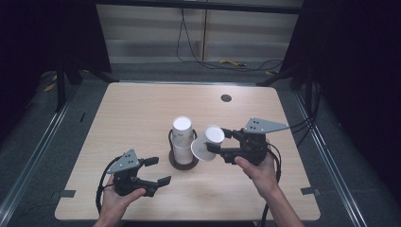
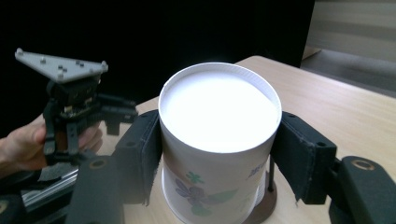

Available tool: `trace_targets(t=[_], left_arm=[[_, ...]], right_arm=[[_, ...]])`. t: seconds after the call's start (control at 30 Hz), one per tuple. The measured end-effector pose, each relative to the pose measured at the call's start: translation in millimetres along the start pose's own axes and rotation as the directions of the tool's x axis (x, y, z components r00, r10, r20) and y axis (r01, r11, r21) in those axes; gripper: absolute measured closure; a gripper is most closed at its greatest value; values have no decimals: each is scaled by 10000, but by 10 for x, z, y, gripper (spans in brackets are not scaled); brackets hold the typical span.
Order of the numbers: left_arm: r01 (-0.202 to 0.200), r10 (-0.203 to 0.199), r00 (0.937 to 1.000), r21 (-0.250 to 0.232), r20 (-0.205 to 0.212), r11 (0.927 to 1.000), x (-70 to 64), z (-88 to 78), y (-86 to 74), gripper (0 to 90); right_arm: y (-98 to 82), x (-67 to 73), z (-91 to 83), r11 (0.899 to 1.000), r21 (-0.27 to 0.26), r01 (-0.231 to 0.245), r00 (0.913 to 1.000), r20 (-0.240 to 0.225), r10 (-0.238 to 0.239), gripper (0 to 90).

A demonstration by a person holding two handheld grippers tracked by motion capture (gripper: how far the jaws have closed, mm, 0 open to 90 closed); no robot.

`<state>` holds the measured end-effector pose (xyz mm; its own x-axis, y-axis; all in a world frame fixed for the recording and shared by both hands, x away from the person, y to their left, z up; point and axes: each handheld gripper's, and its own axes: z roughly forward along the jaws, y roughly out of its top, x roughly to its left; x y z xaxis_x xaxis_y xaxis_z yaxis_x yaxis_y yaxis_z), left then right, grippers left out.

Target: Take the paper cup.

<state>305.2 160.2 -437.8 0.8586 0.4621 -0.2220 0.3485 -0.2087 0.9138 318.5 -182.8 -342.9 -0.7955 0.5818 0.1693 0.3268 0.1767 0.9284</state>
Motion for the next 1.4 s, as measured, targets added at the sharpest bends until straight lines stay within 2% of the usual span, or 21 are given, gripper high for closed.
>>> trace_targets(t=[0.13,0.23,0.3,0.43,0.53,0.77,1.2,1.4], left_arm=[[-187,187,9998,13,11,9998,-18,49,56,160],[-141,142,9998,-41,138,9999,-22,94,79,160],[-109,106,9996,104,266,9999,-26,148,96,160],[-206,206,9995,-31,230,9998,-37,167,123,160],[-233,239,9993,-183,281,9996,-57,179,135,159],[-486,492,9977,-134,472,9987,-141,235,131,159],[-937,942,9932,-105,687,9955,-228,291,173,158],[-904,897,9927,51,806,9959,-256,390,154,158]], right_arm=[[-89,30,23,9999,118,-82,9999,-95,83,357],[-148,44,50,9997,168,-182,9997,-177,185,357],[-170,55,70,9995,242,-224,9994,-252,230,357],[-207,86,110,9991,372,-214,9989,-405,229,357],[-218,103,126,9990,407,-175,9989,-436,193,357],[-244,189,186,9985,552,-51,9978,-655,88,357],[-279,223,259,9964,843,-74,9973,-716,134,358],[-297,277,332,9950,998,-4,9955,-945,98,359]])
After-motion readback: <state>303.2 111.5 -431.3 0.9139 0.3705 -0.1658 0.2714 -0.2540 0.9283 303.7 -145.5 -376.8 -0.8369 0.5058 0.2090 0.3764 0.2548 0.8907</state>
